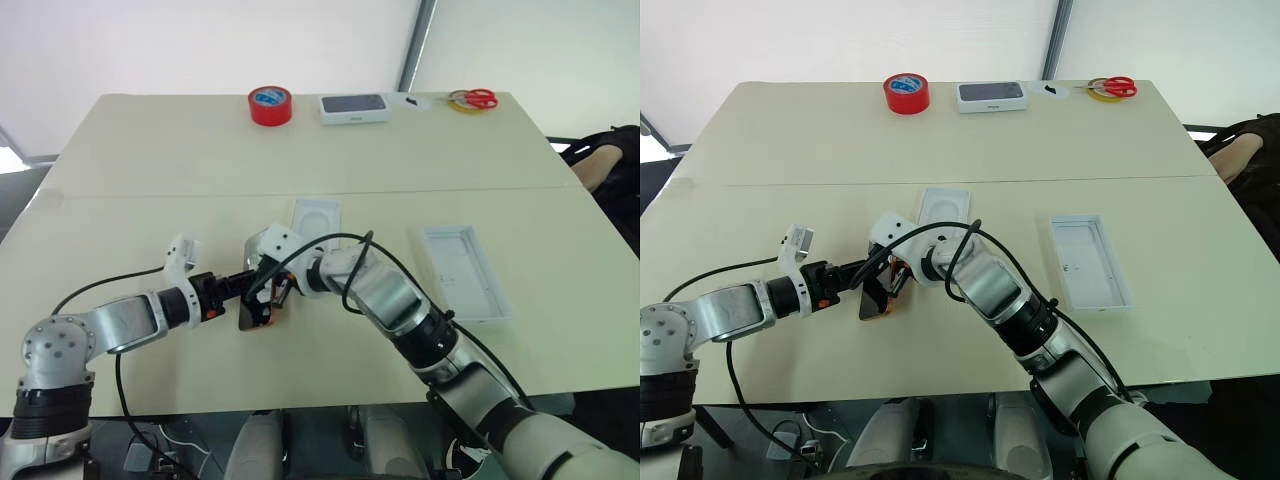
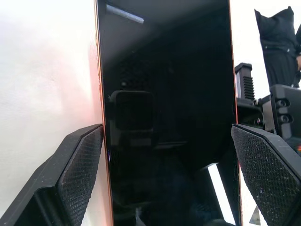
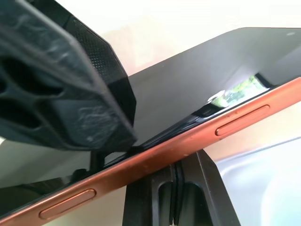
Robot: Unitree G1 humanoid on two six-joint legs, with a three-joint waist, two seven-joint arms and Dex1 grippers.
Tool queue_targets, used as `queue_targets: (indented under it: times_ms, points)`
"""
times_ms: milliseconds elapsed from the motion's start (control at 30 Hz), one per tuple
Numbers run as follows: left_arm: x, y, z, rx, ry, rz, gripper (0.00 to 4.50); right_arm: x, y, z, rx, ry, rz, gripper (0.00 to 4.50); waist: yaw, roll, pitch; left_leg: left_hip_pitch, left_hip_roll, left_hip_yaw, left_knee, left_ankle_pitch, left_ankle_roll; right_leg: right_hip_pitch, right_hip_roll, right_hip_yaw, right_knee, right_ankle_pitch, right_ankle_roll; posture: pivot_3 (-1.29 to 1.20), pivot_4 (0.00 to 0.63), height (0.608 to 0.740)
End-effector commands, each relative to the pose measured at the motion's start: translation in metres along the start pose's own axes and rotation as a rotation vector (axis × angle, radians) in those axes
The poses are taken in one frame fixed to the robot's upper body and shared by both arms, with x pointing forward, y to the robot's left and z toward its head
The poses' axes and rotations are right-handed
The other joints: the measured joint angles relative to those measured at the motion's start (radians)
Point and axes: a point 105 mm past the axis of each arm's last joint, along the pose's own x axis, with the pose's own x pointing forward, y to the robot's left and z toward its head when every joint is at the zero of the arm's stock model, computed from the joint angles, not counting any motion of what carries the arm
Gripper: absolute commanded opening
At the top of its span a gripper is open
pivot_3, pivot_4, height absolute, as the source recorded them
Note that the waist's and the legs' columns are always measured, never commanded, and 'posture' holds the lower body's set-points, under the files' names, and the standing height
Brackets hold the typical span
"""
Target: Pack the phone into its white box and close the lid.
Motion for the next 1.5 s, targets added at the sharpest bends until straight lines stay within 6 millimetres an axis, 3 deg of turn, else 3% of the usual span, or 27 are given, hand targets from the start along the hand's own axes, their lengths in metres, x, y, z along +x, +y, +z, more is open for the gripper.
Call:
queue_targets:
  times_ms: [33, 267, 500, 800, 1067, 1500]
  points:
    - [0.001, -0.007, -0.001, 0.057, 0.022, -0.009, 4.46, -0.008, 0.009, 0.030, -0.063, -0.100, 0.025, 0.00, 0.000, 0.000, 0.000, 0.000, 0.000, 0.000, 0.000, 0.000, 0.000, 0.000, 0.000, 0.000, 0.000, 0.000, 0.000, 0.00, 0.150, 0.732]
    - [-0.003, -0.001, 0.006, 0.125, -0.008, 0.040, 4.46, -0.008, 0.016, 0.031, -0.056, -0.106, 0.049, 0.00, -0.001, 0.000, 0.000, 0.000, 0.000, 0.000, -0.001, 0.000, 0.000, 0.000, 0.000, 0.000, 0.000, 0.000, 0.000, 0.00, 0.150, 0.732]
    - [-0.011, -0.013, 0.022, 0.118, -0.117, -0.035, 4.46, -0.010, 0.019, 0.032, -0.057, -0.112, 0.063, 0.00, -0.002, 0.000, 0.000, 0.000, 0.000, 0.000, -0.002, 0.000, 0.000, -0.001, 0.000, 0.000, -0.001, 0.000, 0.000, 0.00, 0.150, 0.732]
    - [-0.013, -0.007, 0.013, 0.115, -0.088, -0.015, 4.46, -0.011, 0.026, 0.034, -0.069, -0.127, 0.100, 0.00, -0.002, 0.000, 0.000, 0.000, 0.000, 0.000, -0.003, 0.000, 0.000, -0.001, 0.000, 0.000, -0.001, 0.000, 0.000, 0.00, 0.150, 0.732]
    - [-0.029, -0.009, 0.028, 0.056, -0.174, -0.052, 4.46, -0.010, 0.033, 0.039, -0.109, -0.147, 0.124, 0.00, -0.003, 0.000, 0.000, 0.000, 0.000, 0.000, -0.005, 0.000, 0.000, -0.002, 0.000, 0.000, -0.001, 0.000, 0.000, 0.00, 0.150, 0.732]
    - [-0.040, 0.004, 0.013, 0.021, -0.120, 0.026, 4.46, -0.004, 0.048, 0.049, -0.206, -0.175, 0.176, 0.00, -0.003, 0.000, 0.000, 0.000, 0.000, 0.000, -0.010, 0.001, -0.001, -0.003, 0.000, 0.000, -0.004, 0.000, 0.000, 0.00, 0.150, 0.732]
